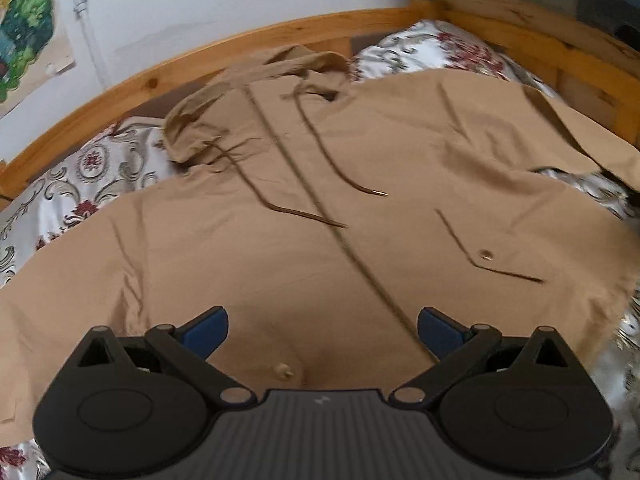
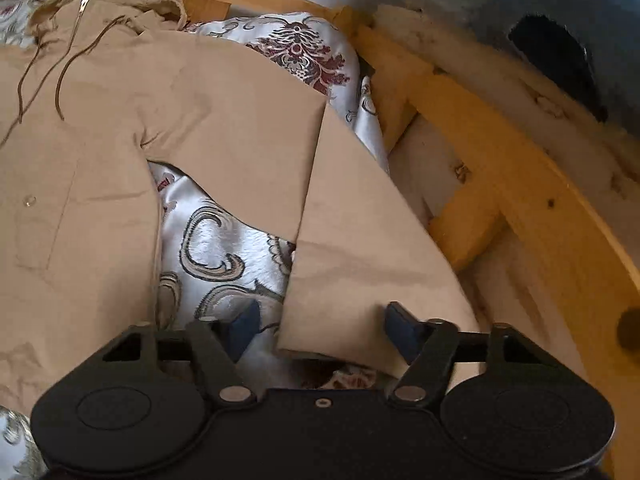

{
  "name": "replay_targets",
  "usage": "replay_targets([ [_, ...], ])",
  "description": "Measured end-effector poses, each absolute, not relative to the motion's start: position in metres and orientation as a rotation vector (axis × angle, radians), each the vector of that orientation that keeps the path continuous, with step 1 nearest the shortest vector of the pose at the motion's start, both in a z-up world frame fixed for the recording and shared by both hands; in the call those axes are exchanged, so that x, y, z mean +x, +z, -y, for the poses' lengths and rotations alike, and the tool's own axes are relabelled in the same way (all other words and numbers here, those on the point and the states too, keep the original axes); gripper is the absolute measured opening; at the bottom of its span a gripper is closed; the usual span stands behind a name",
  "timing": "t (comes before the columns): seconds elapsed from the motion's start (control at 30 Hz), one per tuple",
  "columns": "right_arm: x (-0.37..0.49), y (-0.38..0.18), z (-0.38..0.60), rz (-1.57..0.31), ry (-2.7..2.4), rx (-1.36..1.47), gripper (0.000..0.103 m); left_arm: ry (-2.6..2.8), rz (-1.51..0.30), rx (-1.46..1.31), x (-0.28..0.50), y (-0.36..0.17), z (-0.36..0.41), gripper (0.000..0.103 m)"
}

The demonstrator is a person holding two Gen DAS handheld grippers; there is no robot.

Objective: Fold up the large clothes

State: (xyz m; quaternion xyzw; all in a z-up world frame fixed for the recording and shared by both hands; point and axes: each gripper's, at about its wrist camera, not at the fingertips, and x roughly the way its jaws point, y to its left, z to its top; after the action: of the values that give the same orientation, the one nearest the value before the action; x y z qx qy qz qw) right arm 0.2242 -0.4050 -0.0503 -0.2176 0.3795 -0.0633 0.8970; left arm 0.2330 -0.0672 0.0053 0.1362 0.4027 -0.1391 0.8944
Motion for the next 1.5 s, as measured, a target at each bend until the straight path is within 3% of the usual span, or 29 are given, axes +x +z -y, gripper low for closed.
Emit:
replay_targets([
  [0.07, 0.221, -0.043, 0.406, -0.788, -0.124, -0.447, 0.023, -0.264, -0.852, 0.246, 0.244, 0.000, 0.063, 0.102],
  [0.17, 0.219, -0.026, 0.404, -0.778, -0.145, -0.421, 0.010, -0.281, -0.885, 0.165, 0.254, -0.005, 0.059, 0.102],
  [0.3, 0.213, 0.022, 0.402, -0.749, -0.110, -0.287, 0.007, -0.346, -0.871, 0.083, 0.248, -0.004, 0.053, 0.102],
  [0.43, 0.211, 0.084, 0.395, -0.739, 0.108, 0.047, 0.006, -0.413, -0.841, -0.005, 0.231, 0.002, 0.040, 0.102],
  [0.6, 0.228, 0.122, 0.327, -0.718, 0.442, 0.216, 0.006, -0.547, -0.783, -0.074, 0.192, 0.012, 0.011, 0.102],
  [0.77, 0.255, 0.120, 0.209, -0.687, 0.757, 0.190, 0.006, -0.560, -0.762, -0.138, 0.167, 0.018, -0.025, 0.102],
  [0.93, 0.293, 0.078, 0.101, -0.714, 0.938, 0.153, 0.007, -0.466, -0.784, -0.157, 0.167, 0.019, -0.061, 0.102],
  [1.0, 0.313, 0.056, 0.070, -0.745, 0.963, 0.105, 0.009, -0.418, -0.791, -0.152, 0.174, 0.015, -0.071, 0.102],
  [1.07, 0.334, 0.040, 0.053, -0.796, 0.981, 0.081, 0.026, -0.363, -0.804, -0.156, 0.186, 0.009, -0.077, 0.102],
  [1.1, 0.344, 0.034, 0.053, -0.806, 0.988, 0.088, 0.028, -0.338, -0.814, -0.156, 0.191, 0.006, -0.080, 0.102],
  [1.17, 0.362, 0.024, 0.063, -0.805, 0.983, 0.107, 0.049, -0.291, -0.835, -0.161, 0.203, -0.002, -0.085, 0.102],
  [1.2, 0.365, 0.018, 0.079, -0.792, 0.960, 0.117, 0.066, -0.276, -0.842, -0.163, 0.209, -0.006, -0.087, 0.102],
  [1.23, 0.373, 0.015, 0.092, -0.770, 0.927, 0.119, 0.073, -0.265, -0.850, -0.162, 0.214, -0.010, -0.089, 0.102],
  [1.5, 0.427, -0.023, 0.205, -0.575, 0.328, -0.021, 0.080, -0.169, -0.870, -0.073, 0.277, -0.038, -0.067, 0.102],
])
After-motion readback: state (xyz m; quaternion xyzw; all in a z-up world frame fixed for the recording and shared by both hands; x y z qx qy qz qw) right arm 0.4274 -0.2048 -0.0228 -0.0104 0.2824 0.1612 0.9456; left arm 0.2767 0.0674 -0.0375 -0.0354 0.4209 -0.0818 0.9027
